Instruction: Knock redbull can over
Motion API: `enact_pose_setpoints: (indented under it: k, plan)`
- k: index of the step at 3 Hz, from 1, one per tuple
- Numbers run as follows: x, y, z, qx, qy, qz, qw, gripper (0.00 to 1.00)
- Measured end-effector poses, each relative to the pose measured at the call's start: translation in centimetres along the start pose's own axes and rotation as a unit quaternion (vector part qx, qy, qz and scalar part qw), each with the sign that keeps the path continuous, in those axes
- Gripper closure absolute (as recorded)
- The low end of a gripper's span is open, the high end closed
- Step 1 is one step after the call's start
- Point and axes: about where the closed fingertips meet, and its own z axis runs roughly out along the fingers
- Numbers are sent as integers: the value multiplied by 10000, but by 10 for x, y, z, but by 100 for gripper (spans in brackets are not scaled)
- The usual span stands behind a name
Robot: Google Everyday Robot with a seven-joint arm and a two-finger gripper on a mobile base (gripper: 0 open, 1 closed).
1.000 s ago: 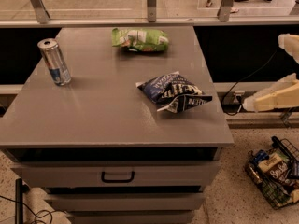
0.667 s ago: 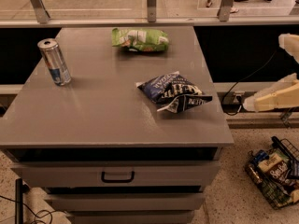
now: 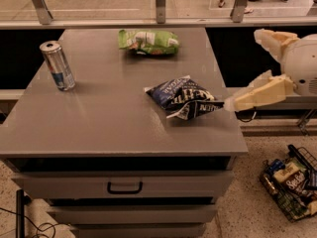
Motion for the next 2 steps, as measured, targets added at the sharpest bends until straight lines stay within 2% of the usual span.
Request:
enact_pose_setpoints:
  k: [2]
  plan:
    - [-41,16,79,-511,-361,-139,9979,0]
